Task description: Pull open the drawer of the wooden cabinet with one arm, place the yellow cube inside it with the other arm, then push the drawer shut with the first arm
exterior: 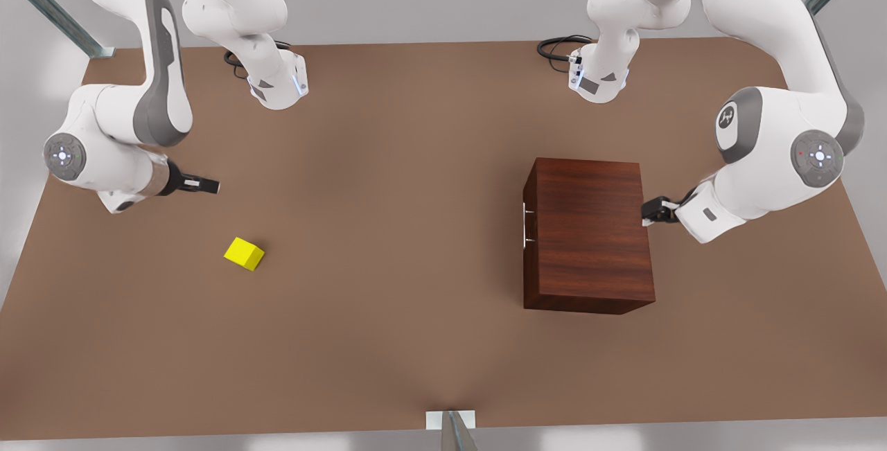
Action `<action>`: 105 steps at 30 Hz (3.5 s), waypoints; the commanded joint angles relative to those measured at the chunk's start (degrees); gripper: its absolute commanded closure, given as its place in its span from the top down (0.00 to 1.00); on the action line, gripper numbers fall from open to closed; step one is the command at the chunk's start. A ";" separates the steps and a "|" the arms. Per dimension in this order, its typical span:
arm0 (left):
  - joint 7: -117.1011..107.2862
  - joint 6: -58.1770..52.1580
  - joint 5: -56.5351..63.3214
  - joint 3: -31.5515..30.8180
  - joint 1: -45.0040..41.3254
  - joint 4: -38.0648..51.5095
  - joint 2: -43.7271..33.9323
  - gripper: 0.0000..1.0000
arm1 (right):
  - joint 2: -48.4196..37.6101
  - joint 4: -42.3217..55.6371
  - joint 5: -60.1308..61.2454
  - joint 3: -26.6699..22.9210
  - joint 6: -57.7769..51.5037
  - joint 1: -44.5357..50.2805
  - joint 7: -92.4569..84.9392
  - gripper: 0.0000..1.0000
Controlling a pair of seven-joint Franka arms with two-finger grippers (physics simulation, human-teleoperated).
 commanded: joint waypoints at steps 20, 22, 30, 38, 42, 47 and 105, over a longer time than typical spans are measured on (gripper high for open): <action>-54.58 7.40 22.07 0.42 -35.32 0.47 17.18 1.00 | 2.14 2.68 -1.05 -0.41 14.68 0.02 6.47 1.00; -54.67 5.64 25.50 0.42 -36.03 0.47 18.32 1.00 | 2.14 2.68 -1.05 -0.41 14.68 0.02 6.47 1.00; -69.60 9.07 20.49 0.34 -35.94 -2.25 19.47 1.00 | 2.50 2.77 -1.05 -0.41 14.68 0.02 6.65 1.00; -70.49 8.89 30.77 0.42 -35.94 -5.50 19.38 1.00 | 2.50 2.77 -0.96 -0.41 14.68 0.02 6.65 1.00; -69.70 8.81 32.18 0.51 -36.03 -6.30 19.38 1.00 | 2.50 2.77 -0.87 -0.41 14.68 0.02 6.56 1.00; -67.76 9.33 32.62 0.42 -35.85 -7.09 19.73 1.00 | 2.85 3.12 -0.70 -0.41 14.68 0.01 6.56 1.00; -44.56 15.05 20.75 -2.65 -36.82 1.00 23.51 1.00 | 4.17 4.44 -0.61 -0.41 14.68 0.02 6.56 1.00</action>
